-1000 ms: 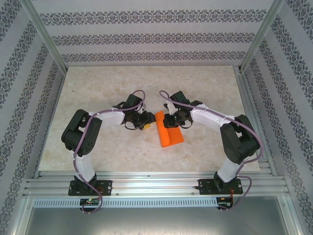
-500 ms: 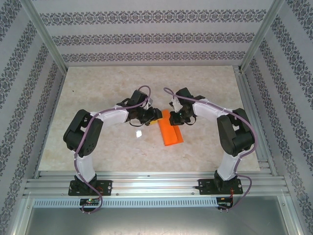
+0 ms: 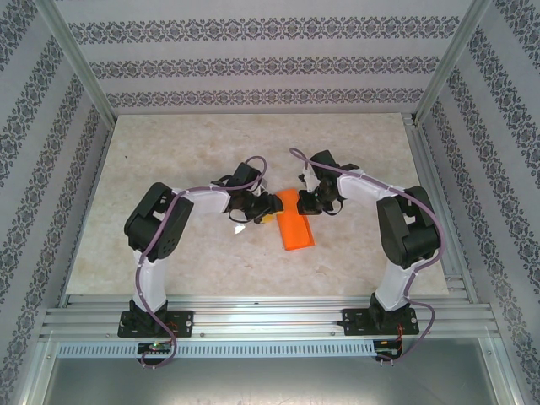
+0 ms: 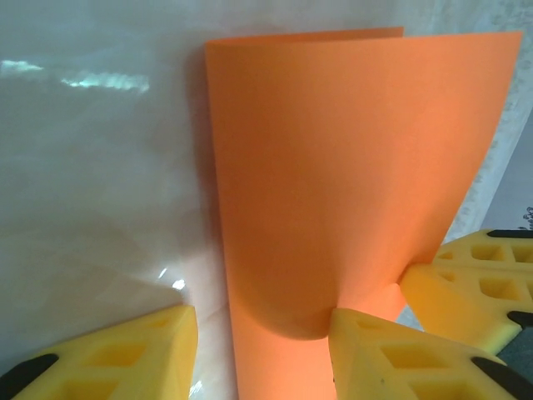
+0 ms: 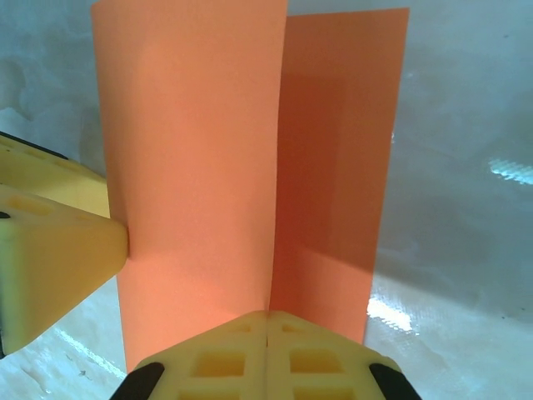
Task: Fold a paper plane with a square sheet of paper (fold left side to right side)
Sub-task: First fold in half a square sheet of paper at the center of the table.
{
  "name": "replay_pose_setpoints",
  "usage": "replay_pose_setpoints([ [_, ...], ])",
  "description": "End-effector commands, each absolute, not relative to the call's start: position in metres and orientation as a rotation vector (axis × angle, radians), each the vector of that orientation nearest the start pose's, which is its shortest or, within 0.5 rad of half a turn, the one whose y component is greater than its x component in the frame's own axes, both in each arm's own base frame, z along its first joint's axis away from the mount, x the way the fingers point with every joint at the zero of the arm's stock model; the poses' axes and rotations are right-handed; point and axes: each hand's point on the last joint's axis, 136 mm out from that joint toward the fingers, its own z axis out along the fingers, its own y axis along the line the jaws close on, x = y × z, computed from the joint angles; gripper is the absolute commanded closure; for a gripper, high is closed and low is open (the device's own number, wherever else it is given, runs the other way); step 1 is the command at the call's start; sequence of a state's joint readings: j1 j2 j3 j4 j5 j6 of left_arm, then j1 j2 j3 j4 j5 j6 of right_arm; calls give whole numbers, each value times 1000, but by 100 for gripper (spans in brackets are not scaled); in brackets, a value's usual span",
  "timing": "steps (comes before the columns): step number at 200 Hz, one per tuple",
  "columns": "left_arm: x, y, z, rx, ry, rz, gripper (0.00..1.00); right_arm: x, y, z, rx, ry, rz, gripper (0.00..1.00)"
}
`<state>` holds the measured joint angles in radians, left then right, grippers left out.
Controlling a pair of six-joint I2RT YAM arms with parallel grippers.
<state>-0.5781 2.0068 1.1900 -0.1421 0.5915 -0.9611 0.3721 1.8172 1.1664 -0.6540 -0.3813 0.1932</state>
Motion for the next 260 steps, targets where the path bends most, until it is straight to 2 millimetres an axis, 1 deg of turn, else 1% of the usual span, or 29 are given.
replay_pose_setpoints([
  [1,350,-359,53,-205,2769,-1335,56,328,194,42,-271,2909,690,100],
  [44,358,-368,51,-181,2762,-1343,61,327,188,42,-181,2902,736,100],
  [75,363,-366,51,-131,2786,-1270,60,325,187,39,-152,2904,764,100],
  [99,368,-367,51,-51,2824,-1191,58,329,181,39,-98,2899,762,100],
  [122,374,-373,51,5,2835,-1184,58,332,180,41,-79,2883,779,100],
  [138,377,-376,48,23,2850,-1179,58,335,179,41,-71,2880,777,100],
  [169,386,-374,43,50,2868,-1111,58,339,178,40,-39,2875,785,100],
  [191,391,-370,47,59,2857,-1089,54,342,177,40,-15,2865,792,100],
  [220,392,-358,60,76,2827,-1055,42,342,178,36,-13,2880,798,100],
  [243,385,-348,66,66,2821,-1037,33,343,176,32,-8,2888,791,100],
  [260,376,-348,66,70,2827,-1079,32,344,176,31,-6,2888,789,100],
])
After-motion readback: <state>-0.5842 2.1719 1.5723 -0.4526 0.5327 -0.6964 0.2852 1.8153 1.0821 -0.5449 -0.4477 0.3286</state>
